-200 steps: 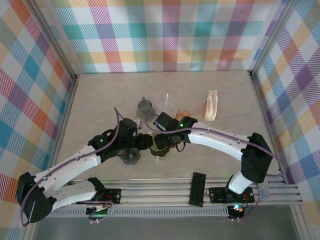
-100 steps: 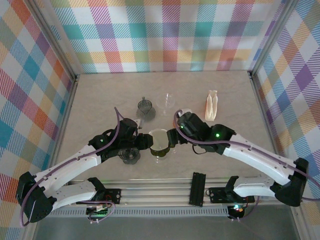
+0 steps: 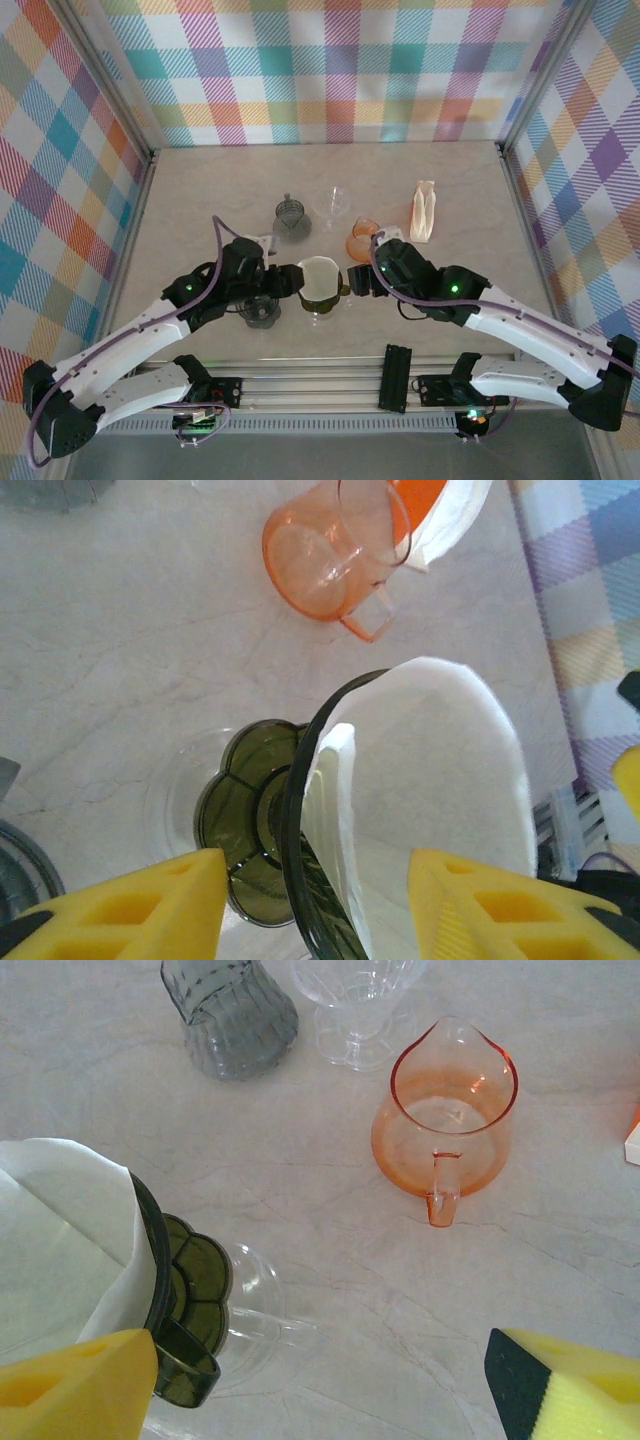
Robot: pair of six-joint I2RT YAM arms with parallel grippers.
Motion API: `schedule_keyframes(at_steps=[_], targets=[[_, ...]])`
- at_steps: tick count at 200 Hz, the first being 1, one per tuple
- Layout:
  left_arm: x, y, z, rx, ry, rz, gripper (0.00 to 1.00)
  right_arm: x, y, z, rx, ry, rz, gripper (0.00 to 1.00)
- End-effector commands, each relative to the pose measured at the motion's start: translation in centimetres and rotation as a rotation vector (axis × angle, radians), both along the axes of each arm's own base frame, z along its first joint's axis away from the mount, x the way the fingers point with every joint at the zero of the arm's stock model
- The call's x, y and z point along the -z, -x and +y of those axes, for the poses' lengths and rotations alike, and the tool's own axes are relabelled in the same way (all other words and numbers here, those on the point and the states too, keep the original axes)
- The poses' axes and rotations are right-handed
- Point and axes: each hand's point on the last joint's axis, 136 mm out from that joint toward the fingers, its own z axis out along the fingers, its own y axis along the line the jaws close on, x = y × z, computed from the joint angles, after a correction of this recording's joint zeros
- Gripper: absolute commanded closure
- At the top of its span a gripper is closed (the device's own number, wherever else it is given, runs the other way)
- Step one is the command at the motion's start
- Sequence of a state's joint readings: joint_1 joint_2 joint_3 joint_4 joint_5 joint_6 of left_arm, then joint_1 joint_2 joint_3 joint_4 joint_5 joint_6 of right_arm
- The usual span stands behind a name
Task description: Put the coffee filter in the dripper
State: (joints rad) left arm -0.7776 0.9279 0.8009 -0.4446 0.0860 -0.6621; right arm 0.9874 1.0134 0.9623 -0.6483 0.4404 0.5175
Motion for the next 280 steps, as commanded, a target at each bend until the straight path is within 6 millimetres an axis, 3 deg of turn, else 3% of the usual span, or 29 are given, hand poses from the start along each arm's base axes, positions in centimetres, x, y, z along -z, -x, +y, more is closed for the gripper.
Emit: schedule_keyframes(at_steps=[1,25,50,106,124,149,182,208,254,280], targets=[[-1.8,0.1,1.4,-0.049,0.0,-0.066,0.47,-0.8,-0.4,-0.8,0.048,-0.054,-0.043,0.14],[-2.4,-0.3,3.3,-0.117,-0.042,-0.104,0.44,-0.5,-0.1,-1.8,0.074,-0.069,-0.061,0.13],[-1.8,-1.6,4.5,-0.178,-0.053,-0.075,0.45,-0.1,0.1,-2.5,0.088,-0.078,-0.074,0.11],[0.0,-7.2,7.0,-0.372,0.0,-0.019,0.51,2.0,0.9,-3.2,0.074,-0.046,-0.041,0.12],[0.9,-9.1,6.7,-0.393,0.057,0.028,0.52,2.5,1.3,-3.1,0.056,-0.047,-0.025,0.12],[1.3,-12.1,6.4,-0.42,0.012,0.002,0.44,3.3,1.7,-3.2,0.046,-0.049,-0.008,0.12],[4.6,-16.5,6.4,-0.477,-0.062,0.051,0.37,3.8,2.0,-3.3,0.043,-0.066,0.002,0.12],[5.9,-19.4,6.3,-0.511,-0.101,0.066,0.34,4.2,2.4,-3.5,0.038,-0.065,0.016,0.12],[8.0,-22.4,7.0,-0.564,-0.19,0.103,0.34,4.6,2.9,-4.4,0.047,-0.069,0.017,0.12],[8.8,-23.5,7.2,-0.574,-0.224,0.116,0.41,4.9,3.1,-4.7,0.045,-0.066,0.022,0.12]])
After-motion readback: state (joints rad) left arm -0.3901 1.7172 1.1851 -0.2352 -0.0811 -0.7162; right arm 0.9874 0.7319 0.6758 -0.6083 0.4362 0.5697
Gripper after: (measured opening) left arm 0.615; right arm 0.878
